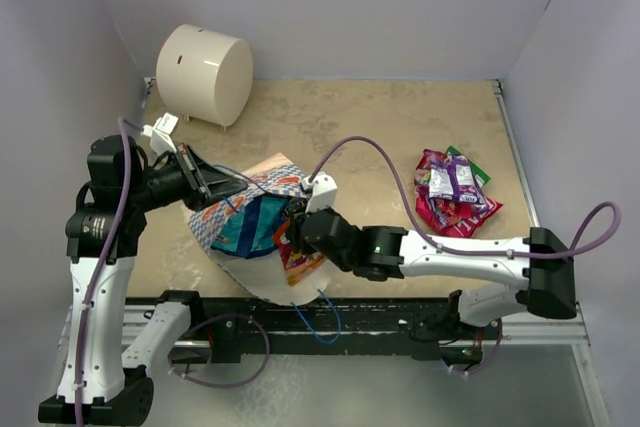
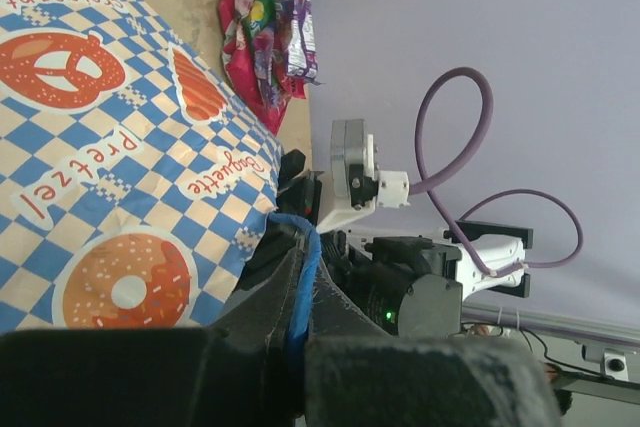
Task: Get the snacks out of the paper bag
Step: Take out the snack from the paper bag.
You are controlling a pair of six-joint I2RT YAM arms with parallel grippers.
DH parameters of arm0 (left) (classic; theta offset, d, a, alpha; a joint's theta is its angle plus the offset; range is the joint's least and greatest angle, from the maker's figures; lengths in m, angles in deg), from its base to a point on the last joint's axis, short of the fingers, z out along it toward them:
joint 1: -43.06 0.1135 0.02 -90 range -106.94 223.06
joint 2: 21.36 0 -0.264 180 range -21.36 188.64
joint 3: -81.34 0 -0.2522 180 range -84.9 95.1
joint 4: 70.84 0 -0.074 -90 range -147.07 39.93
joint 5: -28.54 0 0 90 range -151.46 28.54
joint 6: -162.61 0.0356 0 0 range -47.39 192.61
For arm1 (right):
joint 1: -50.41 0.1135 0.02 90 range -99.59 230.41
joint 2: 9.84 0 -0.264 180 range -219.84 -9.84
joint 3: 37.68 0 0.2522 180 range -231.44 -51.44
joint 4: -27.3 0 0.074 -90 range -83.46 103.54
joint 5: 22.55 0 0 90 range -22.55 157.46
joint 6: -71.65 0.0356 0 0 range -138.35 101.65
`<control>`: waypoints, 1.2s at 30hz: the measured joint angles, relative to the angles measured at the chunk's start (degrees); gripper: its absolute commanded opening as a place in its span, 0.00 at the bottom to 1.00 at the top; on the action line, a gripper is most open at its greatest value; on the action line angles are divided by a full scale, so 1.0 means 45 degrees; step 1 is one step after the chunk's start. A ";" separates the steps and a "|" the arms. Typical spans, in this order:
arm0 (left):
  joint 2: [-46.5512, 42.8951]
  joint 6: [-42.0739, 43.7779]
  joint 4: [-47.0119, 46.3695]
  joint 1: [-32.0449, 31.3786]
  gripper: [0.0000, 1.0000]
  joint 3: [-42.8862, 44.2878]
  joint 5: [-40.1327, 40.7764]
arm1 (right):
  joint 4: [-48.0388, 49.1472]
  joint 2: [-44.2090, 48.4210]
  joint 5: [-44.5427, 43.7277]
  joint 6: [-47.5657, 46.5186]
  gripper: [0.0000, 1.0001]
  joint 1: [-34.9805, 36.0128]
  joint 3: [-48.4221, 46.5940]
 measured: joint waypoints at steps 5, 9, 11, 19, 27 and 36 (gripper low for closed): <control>0.0155 -0.0053 -0.0471 0.0000 0.00 -0.0248 -0.0321 | -0.2157 0.0418 -0.0612 0.1175 0.62 0.0432 -0.0010; 0.0267 -0.0214 -0.0787 0.0000 0.00 -0.0423 -0.0602 | -0.3249 -0.0073 -0.1088 0.2516 0.71 0.0452 -0.0005; 0.0393 -0.0243 -0.0913 0.0000 0.00 -0.0466 -0.0748 | -0.3599 -0.0559 -0.1345 0.3342 0.74 0.0452 0.0000; 0.0544 -0.0442 -0.1035 0.0000 0.00 -0.0520 -0.1292 | -0.3293 -0.2239 -0.1894 0.5081 0.77 0.0452 0.0651; 0.0374 -0.0457 -0.1005 -0.0010 0.00 -0.0729 -0.1511 | -0.2545 -0.3347 -0.2317 0.6227 0.79 0.0452 0.0937; 0.0185 -0.0296 -0.0350 -0.0015 0.00 -0.0957 -0.1540 | -0.1496 -0.4823 -0.3201 0.6630 0.62 0.0452 0.0758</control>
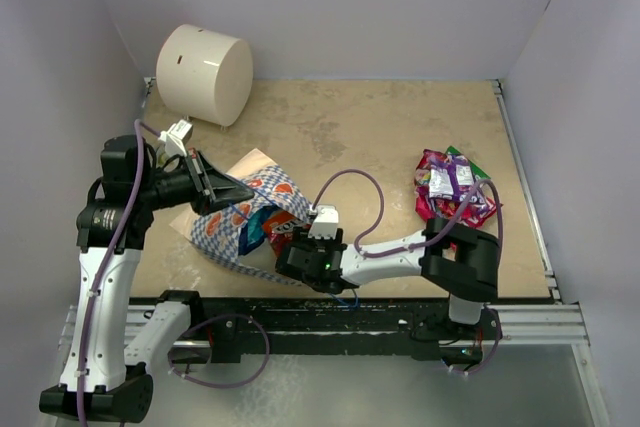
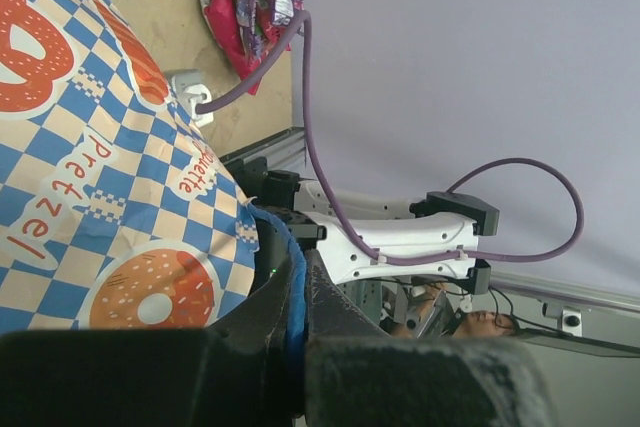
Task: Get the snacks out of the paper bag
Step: Take out the snack from the paper bag.
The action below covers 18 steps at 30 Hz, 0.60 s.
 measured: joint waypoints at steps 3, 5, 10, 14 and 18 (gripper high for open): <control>0.0000 0.0175 0.0126 0.0000 0.00 0.0000 0.0005 | 0.0204 -0.0369 -0.0277 0.0151 0.39 0.0000 -0.0180; 0.0000 0.0233 0.0228 0.0000 0.00 -0.0005 0.0029 | 0.0437 -0.0393 -0.0379 0.0136 0.30 0.0029 -0.0194; -0.0015 0.0359 0.0325 0.0005 0.00 -0.0107 0.0083 | 0.0806 -0.0131 -0.0272 -0.0612 0.14 0.0024 -0.0194; -0.0019 0.0427 0.0325 0.0005 0.00 -0.0199 0.0189 | 0.0899 0.0452 0.0321 -0.1297 0.00 0.0029 -0.0087; -0.0019 0.0379 0.0214 0.0005 0.00 -0.0209 0.0267 | 0.0889 0.1617 0.0928 -0.1792 0.00 0.0068 0.0311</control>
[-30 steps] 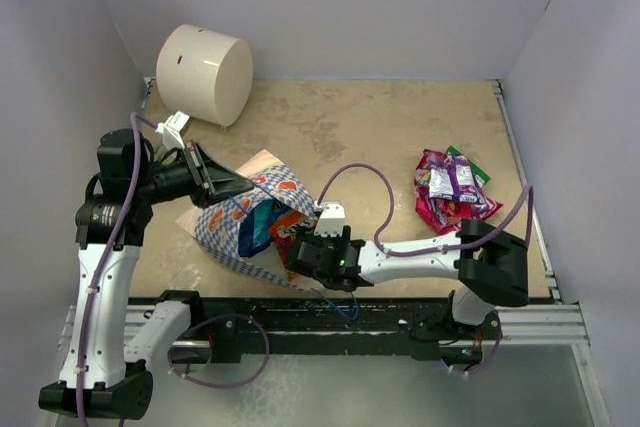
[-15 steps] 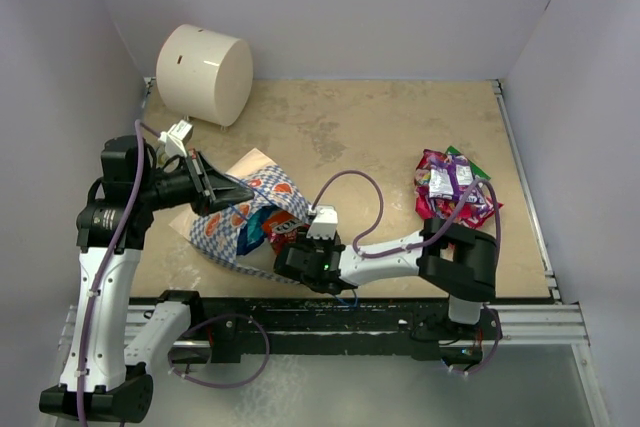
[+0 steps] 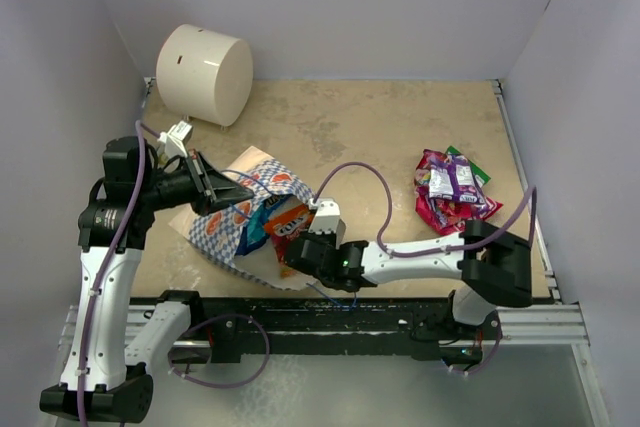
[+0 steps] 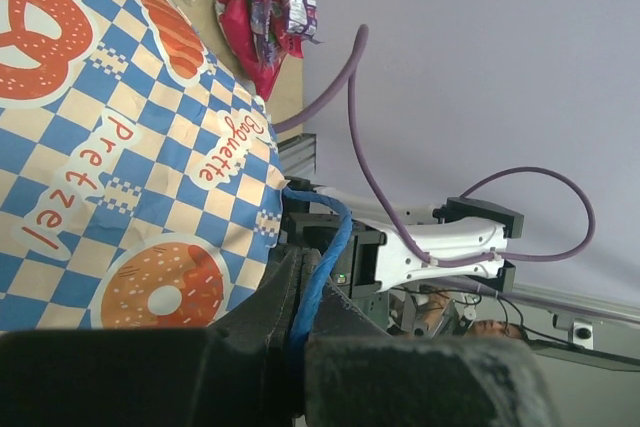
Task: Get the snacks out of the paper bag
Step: Take out the snack from the paper bag, then place the snack at the center of the board.
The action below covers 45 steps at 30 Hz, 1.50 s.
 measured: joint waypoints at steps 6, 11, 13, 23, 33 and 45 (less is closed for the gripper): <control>0.0005 -0.0243 -0.0432 0.0000 0.00 0.0000 0.0228 | -0.0369 0.1656 0.0928 -0.0947 0.00 0.0029 0.0301; 0.0087 -0.0335 -0.0753 0.0000 0.00 0.0000 0.0389 | -0.0661 0.3764 0.1875 -0.2239 0.00 0.0029 0.0389; 0.0185 -0.0330 -0.0884 0.0000 0.00 0.0000 0.0471 | -0.1103 0.4779 0.2312 -0.2710 0.00 0.0039 0.0384; 0.0403 -0.0330 -0.1355 0.0000 0.00 -0.0194 0.0719 | -0.3390 0.8136 0.3094 -0.3740 0.00 0.0102 -0.0223; 0.0165 -0.0384 -0.0855 0.0000 0.00 -0.0408 0.1826 | -0.6465 0.9156 0.2195 -0.5042 0.00 0.0112 -0.3823; 0.0350 -0.0141 -0.0214 0.0000 0.00 -0.0408 0.2521 | -0.6912 0.6975 -0.0568 -0.7456 0.00 -0.3808 -0.8495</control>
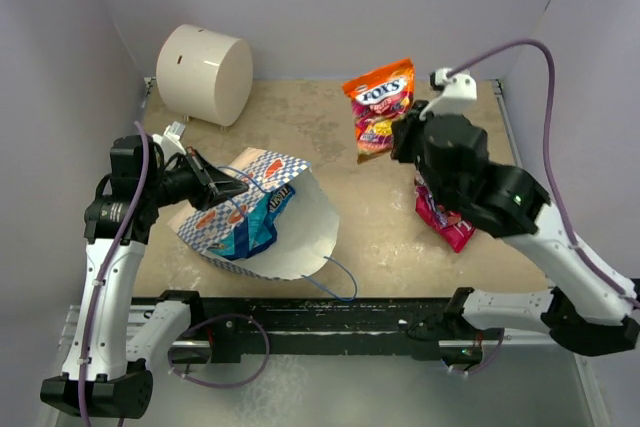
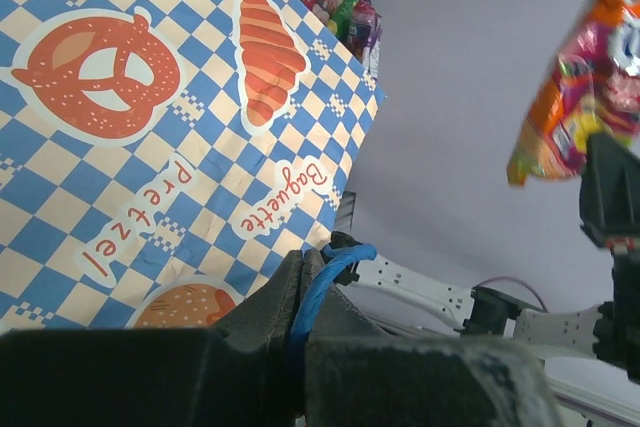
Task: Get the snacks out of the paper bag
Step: Place the snack at the center of the board.
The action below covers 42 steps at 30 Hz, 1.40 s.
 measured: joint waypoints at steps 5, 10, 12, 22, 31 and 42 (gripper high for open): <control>0.0019 0.0015 0.0024 0.0000 0.00 0.0005 0.0000 | -0.0262 -0.1491 0.1452 0.0034 0.00 -0.3745 0.0092; 0.0087 0.0126 0.0325 0.0000 0.00 0.0223 -0.0005 | -0.0607 -0.1617 0.4056 0.0899 0.00 -0.7193 0.0991; 0.0121 0.0209 0.0389 0.0000 0.00 0.0311 -0.0024 | -0.0593 -0.1282 0.5047 0.1268 0.00 -0.8801 0.1904; 0.0500 0.0447 0.0656 0.0000 0.00 0.0364 -0.0335 | 0.0335 0.0029 0.8777 0.1010 0.00 -1.4037 0.5756; 0.0631 0.0607 0.0656 0.0000 0.00 0.0461 -0.0573 | 0.1797 0.0146 1.0214 0.0865 0.00 -1.4994 0.7800; 0.0525 0.0641 0.0665 0.0000 0.00 0.0500 -0.0709 | 0.2623 0.0427 0.9845 0.1127 0.00 -1.5047 0.9573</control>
